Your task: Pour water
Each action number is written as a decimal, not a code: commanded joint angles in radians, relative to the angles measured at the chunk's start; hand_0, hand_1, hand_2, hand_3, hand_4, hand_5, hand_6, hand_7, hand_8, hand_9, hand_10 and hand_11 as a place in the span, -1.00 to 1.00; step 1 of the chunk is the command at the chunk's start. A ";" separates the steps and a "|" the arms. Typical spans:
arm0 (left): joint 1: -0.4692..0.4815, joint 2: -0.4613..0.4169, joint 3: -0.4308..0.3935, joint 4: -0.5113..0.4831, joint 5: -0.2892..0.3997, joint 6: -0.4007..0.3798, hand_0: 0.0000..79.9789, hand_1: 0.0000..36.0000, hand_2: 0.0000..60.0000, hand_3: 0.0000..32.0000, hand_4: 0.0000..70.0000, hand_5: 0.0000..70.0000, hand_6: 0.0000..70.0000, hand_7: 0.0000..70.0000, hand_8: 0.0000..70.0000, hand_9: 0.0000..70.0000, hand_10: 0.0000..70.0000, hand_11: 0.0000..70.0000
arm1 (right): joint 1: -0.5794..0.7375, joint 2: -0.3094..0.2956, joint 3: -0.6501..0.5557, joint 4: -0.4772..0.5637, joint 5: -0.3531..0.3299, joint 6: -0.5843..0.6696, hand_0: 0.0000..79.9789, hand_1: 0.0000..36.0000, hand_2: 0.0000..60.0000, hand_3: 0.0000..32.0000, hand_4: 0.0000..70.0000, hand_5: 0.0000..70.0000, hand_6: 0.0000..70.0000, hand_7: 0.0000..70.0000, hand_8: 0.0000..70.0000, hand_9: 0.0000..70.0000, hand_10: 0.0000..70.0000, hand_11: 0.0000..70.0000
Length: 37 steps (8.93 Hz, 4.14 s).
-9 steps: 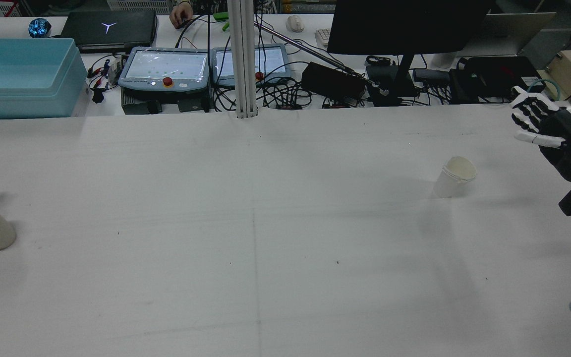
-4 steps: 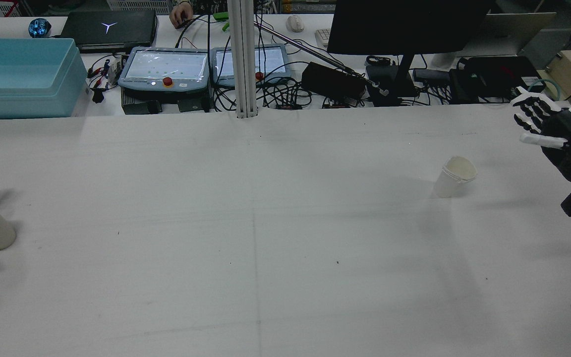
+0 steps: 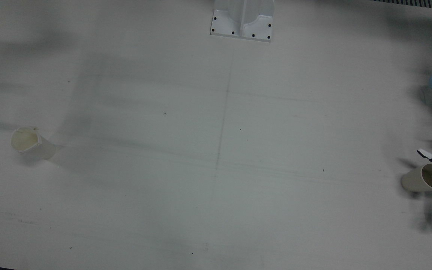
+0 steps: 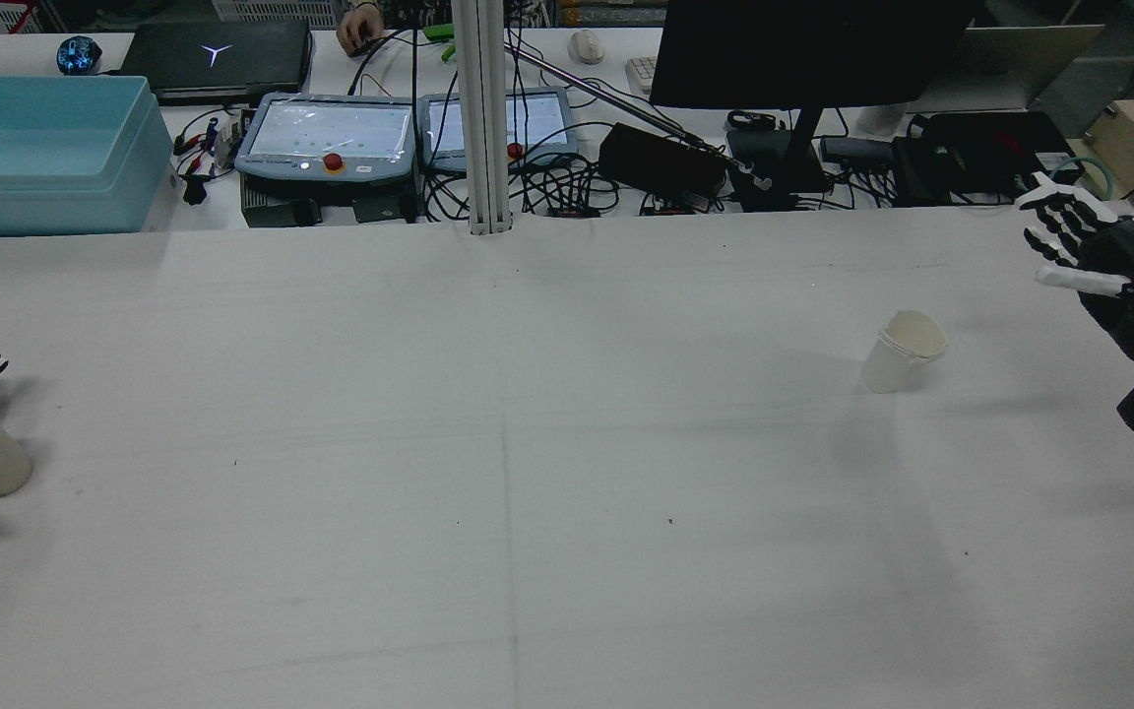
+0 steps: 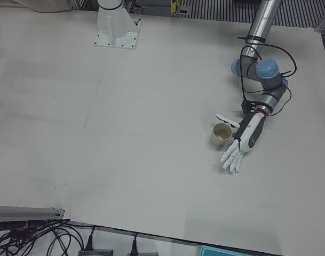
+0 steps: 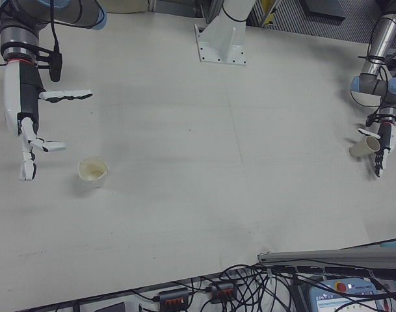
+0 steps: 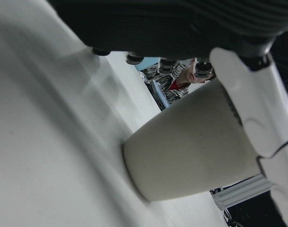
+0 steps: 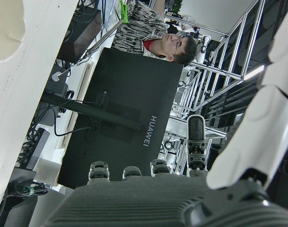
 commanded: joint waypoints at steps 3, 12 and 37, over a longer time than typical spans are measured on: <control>0.039 0.000 -0.056 0.034 -0.007 -0.032 0.16 -0.56 -0.92 0.04 -0.67 -1.00 -1.00 -0.77 -1.00 -1.00 -1.00 -1.00 | 0.002 -0.019 0.001 0.002 0.000 0.001 0.14 -0.40 -0.78 -1.00 -1.00 0.12 -0.94 -0.88 -1.00 -1.00 -0.91 -0.83; 0.041 -0.002 -0.152 0.209 -0.100 -0.141 0.81 1.00 1.00 -1.00 0.81 1.00 -0.71 -0.43 -0.97 -0.93 -0.87 -0.72 | 0.015 -0.021 0.003 0.002 0.000 0.010 0.15 -0.38 -0.83 -1.00 -1.00 -0.10 -0.97 -0.93 -1.00 -1.00 -0.91 -0.83; 0.027 0.014 -0.551 0.617 -0.091 -0.397 0.73 1.00 1.00 -1.00 0.75 1.00 -0.69 -0.41 -0.97 -0.92 -0.87 -0.72 | -0.159 0.255 -0.571 0.293 -0.058 -0.244 0.23 -0.10 -0.74 -1.00 -1.00 0.00 -0.95 -0.82 -1.00 -1.00 -1.00 -1.00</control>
